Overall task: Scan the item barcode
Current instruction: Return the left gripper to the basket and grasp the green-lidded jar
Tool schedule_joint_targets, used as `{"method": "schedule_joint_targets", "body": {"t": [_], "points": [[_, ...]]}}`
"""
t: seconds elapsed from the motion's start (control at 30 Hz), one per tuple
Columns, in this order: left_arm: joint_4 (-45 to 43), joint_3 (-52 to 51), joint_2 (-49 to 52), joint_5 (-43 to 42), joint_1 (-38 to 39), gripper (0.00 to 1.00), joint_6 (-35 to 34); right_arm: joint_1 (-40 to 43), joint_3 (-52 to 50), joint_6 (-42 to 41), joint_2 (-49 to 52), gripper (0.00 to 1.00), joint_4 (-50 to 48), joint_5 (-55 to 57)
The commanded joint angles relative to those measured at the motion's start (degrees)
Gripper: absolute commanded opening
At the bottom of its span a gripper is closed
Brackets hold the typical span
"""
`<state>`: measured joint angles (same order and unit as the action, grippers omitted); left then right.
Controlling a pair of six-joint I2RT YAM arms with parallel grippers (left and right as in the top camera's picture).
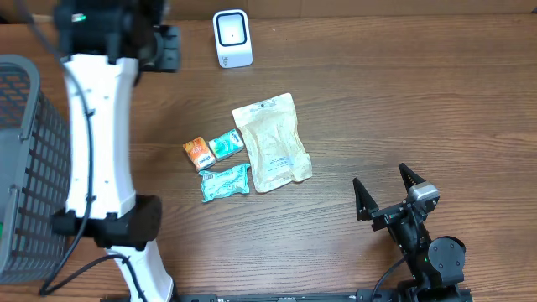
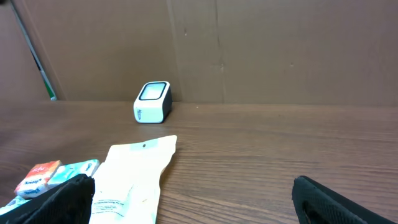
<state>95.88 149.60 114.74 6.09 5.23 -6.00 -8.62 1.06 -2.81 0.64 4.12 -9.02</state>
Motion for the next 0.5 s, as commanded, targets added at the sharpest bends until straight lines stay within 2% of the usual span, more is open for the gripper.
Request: {"method": "schedule_joint_targets", "body": {"t": [0.0,0.03,0.27,0.43,0.47], "points": [[0.9,2.2,-5.6,0.1,-4.1,0.44,0.2,0.2,-0.6,-0.1,-0.4,1.0,-0.3,-0.1],[0.9,2.2,-6.5,0.1,-5.3,0.45,0.2,0.2,-0.6,-0.1,-0.4,1.0,-0.3,-0.1],[0.9,2.2,-12.1,-1.0,-17.7,0.66,-0.4,0.2,-0.6,-0.2,-0.4,1.0,-0.3,-0.1],[0.9,2.1,-15.4,-6.2,-31.6,0.81,-0.4,0.2,-0.6,-0.2,-0.4,1.0,-0.3,-0.1],[0.9,2.1,-15.5,-6.2,-32.4,0.81,-0.4,0.2,-0.6,-0.2,-0.4,1.0,-0.3,-0.1]]}}
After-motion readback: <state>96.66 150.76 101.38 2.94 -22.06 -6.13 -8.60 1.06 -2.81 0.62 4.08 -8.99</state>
